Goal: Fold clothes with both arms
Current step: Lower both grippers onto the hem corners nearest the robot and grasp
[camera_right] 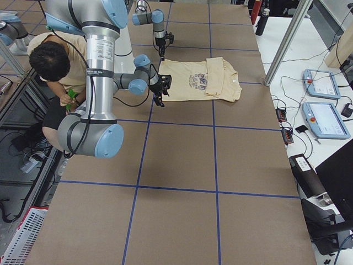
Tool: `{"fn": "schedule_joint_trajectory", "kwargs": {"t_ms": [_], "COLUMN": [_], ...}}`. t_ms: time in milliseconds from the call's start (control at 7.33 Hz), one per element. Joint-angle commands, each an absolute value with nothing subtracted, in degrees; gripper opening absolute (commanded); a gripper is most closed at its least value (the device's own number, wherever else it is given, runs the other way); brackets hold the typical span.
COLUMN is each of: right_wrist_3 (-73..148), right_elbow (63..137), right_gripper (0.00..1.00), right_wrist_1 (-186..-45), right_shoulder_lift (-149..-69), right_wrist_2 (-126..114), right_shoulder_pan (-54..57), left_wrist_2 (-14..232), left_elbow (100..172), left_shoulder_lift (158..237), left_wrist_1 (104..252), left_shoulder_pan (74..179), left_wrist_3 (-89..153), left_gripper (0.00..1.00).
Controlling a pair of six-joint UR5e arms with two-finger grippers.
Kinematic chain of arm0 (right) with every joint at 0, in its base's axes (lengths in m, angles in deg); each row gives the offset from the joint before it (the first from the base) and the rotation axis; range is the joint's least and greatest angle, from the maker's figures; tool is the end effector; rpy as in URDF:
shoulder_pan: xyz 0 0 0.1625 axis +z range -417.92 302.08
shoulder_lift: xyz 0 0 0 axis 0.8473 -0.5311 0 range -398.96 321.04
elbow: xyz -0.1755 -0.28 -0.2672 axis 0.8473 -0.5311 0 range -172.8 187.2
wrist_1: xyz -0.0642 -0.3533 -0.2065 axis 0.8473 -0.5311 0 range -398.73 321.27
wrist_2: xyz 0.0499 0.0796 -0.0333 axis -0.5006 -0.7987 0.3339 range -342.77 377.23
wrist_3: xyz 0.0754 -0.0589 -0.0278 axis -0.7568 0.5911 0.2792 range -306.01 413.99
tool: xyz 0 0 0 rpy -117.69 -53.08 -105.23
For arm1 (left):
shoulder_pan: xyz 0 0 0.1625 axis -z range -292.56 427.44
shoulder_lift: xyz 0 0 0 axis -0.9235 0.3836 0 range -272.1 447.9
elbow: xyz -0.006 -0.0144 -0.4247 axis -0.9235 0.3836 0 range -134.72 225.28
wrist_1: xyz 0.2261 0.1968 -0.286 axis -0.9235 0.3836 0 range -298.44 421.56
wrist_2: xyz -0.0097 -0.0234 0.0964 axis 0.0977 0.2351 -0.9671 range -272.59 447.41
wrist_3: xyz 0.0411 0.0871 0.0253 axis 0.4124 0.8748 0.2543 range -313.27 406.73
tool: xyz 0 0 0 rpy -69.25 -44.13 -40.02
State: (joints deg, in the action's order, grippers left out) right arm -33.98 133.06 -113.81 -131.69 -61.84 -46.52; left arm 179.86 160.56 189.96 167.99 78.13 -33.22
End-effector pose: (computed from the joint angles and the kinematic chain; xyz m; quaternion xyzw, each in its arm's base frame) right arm -0.4086 -0.2376 0.3638 0.1338 -0.3923 0.1129 0.9030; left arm 0.5066 -0.2269 0.3186 0.0625 0.4481 0.0047 0.8918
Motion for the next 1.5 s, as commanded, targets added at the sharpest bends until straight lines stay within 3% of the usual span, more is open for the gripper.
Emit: {"fn": "schedule_joint_trajectory", "kwargs": {"t_ms": [0, 273, 545, 1364], "right_wrist_3": [-40.81, -45.57, -48.13, -47.52], "right_elbow": [131.48, 130.42, 128.50, 126.03], "right_gripper": [0.78, 0.52, 0.37, 0.35], "right_wrist_1": [-123.68, -123.55, -123.28, -123.54], "right_shoulder_lift": [-124.16, -123.34, -121.51, -121.31], "right_wrist_2": [-57.42, -53.97, -52.57, -49.92], "right_shoulder_pan": [-52.61, -56.94, -58.00, -58.10], "left_wrist_2": [179.95, 179.95, 179.87, 179.69], "left_elbow": [160.68, 160.68, 160.77, 160.86], "left_shoulder_lift": [190.12, 190.03, 189.95, 189.68], "left_wrist_1": [168.00, 168.00, 168.08, 168.17], "left_shoulder_pan": [78.17, 78.17, 78.17, 78.08], "left_wrist_3": [-33.25, -33.34, -33.77, -35.27], "left_gripper": [0.00, 0.00, 0.00, 0.00]}}
